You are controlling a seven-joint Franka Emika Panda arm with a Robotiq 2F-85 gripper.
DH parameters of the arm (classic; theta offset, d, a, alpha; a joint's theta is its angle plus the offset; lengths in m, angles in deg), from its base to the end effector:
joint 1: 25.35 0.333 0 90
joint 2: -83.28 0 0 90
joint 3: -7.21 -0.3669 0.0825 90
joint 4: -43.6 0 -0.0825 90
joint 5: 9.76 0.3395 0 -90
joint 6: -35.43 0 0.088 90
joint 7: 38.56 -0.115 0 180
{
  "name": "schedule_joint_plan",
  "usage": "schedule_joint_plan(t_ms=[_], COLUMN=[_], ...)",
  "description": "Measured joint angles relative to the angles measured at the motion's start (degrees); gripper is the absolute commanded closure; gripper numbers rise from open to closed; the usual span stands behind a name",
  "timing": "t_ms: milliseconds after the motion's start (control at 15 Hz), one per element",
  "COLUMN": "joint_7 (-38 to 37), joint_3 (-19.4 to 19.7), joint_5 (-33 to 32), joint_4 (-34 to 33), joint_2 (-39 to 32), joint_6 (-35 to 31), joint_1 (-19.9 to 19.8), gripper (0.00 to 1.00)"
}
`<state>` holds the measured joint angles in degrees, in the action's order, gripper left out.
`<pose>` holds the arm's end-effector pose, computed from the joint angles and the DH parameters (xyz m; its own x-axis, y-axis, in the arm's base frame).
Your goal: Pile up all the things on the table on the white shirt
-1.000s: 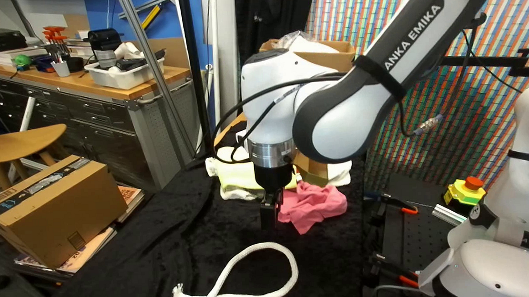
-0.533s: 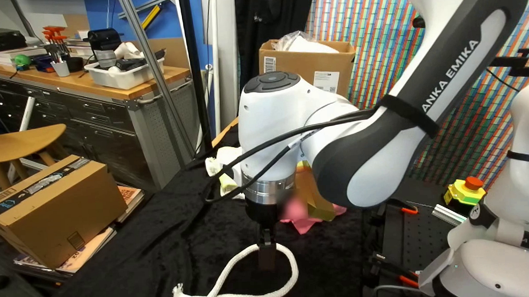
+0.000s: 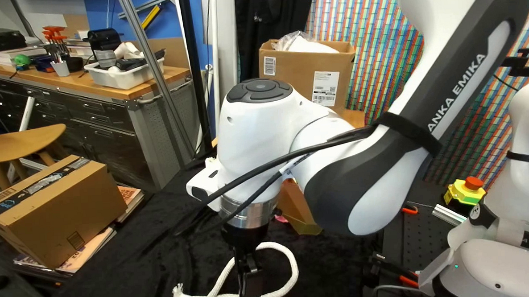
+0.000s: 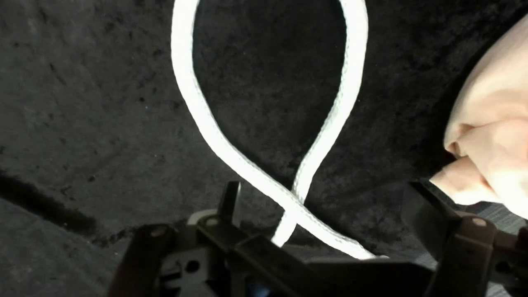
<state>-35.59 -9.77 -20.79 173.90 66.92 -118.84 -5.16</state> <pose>0.4305 0.3263 0.3278 0.6506 0.7451 0.1470 0.7495 -0.6611 0.0336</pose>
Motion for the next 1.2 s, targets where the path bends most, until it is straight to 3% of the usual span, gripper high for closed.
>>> schedule_joint_plan(t_ms=[333, 1200], joint_7=[3.9, 6.0], joint_3=[-1.3, -1.0], joint_5=[0.0, -3.1], joint_4=[-4.5, -13.7], joint_2=[-4.3, -14.6], joint_6=[0.0, 0.0], joint_1=[1.2, 4.9], gripper=[0.0, 0.0])
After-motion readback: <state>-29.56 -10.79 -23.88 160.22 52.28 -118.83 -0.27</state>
